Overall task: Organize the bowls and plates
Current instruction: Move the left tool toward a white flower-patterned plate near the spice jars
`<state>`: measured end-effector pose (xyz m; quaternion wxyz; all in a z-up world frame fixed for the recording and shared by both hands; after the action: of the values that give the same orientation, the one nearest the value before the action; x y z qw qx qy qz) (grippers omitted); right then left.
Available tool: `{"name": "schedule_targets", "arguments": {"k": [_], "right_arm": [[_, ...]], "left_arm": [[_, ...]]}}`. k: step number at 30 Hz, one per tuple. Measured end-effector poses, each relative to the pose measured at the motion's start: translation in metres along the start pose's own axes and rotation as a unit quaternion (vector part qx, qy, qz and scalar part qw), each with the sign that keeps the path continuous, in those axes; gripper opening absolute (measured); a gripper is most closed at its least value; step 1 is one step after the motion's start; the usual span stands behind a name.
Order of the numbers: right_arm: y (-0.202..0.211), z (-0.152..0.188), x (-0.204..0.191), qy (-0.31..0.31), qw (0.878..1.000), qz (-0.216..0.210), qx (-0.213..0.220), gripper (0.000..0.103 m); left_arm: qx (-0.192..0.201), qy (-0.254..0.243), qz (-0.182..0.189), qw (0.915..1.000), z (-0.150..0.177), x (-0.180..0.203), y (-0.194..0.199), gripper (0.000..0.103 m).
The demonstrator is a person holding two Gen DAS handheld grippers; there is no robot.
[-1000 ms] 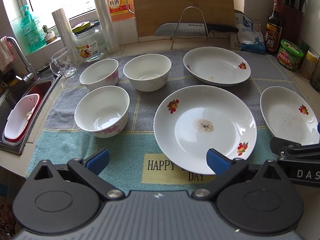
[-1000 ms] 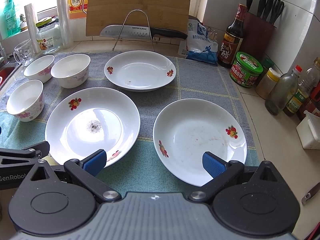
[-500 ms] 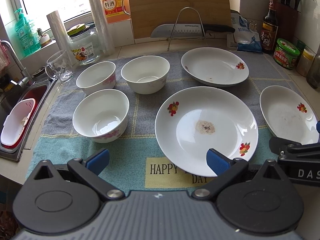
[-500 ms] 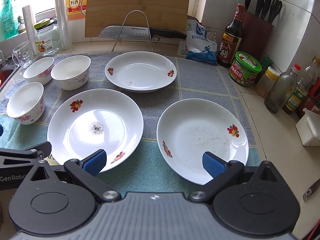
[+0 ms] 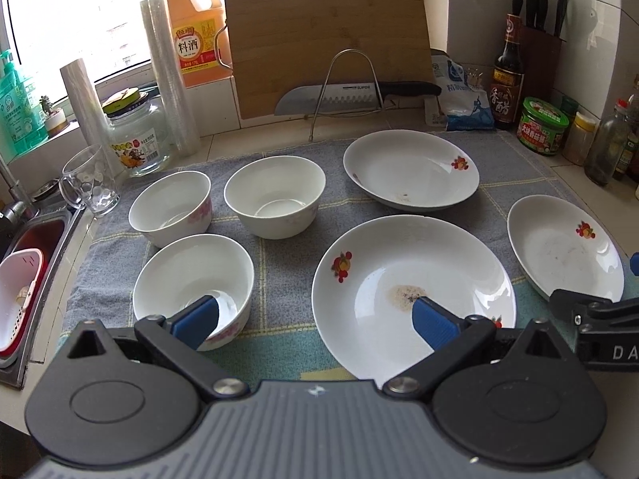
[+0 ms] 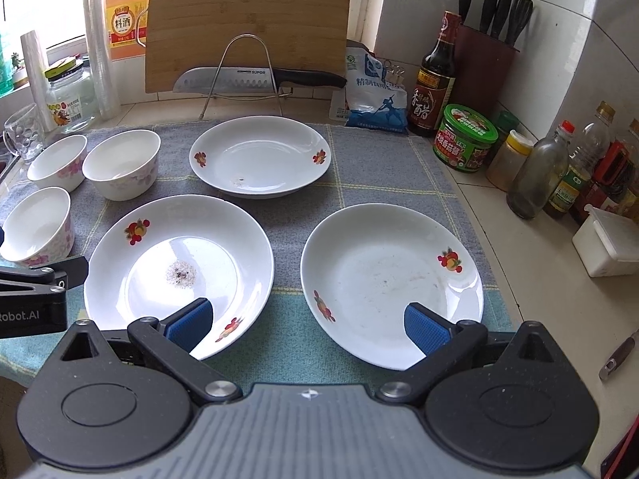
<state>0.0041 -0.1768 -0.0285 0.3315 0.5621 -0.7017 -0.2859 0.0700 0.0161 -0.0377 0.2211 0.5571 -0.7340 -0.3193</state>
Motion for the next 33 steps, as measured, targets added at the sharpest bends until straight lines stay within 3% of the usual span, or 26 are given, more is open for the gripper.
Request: {"name": "schedule_targets", "arguments": {"k": [9, 15, 23, 33], "right_arm": [[0.000, 0.013, 0.024, -0.019, 0.999, 0.033, 0.011, 0.103], [-0.010, 0.029, 0.044, -0.026, 0.999, 0.032, 0.008, 0.103], [-0.044, 0.057, 0.069, -0.041, 0.999, 0.012, -0.020, 0.103], [-0.083, 0.067, 0.082, 0.000, 0.999, -0.036, -0.032, 0.103]], "left_arm": [[0.011, -0.017, 0.038, 0.9991, -0.011, -0.005, -0.018, 0.102], [0.011, -0.021, 0.070, 0.9973, -0.017, 0.010, -0.025, 0.102], [0.001, -0.018, 0.115, 0.9932, -0.022, 0.039, -0.032, 0.102], [-0.025, -0.018, 0.130, 0.9910, -0.029, 0.077, -0.047, 0.102]]}}
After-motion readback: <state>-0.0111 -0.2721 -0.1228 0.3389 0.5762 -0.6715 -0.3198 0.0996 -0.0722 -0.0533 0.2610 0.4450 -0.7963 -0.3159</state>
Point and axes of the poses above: each gripper's, at about its wrist camera, not at the fingertips, and y roughly against the way its jaws point, x to its right, z to its underside, the point moved 7 cm from there along -y, roughly the way its jaws point, and after that the axes turned 4 degrees about y, right-handed, at the moved point
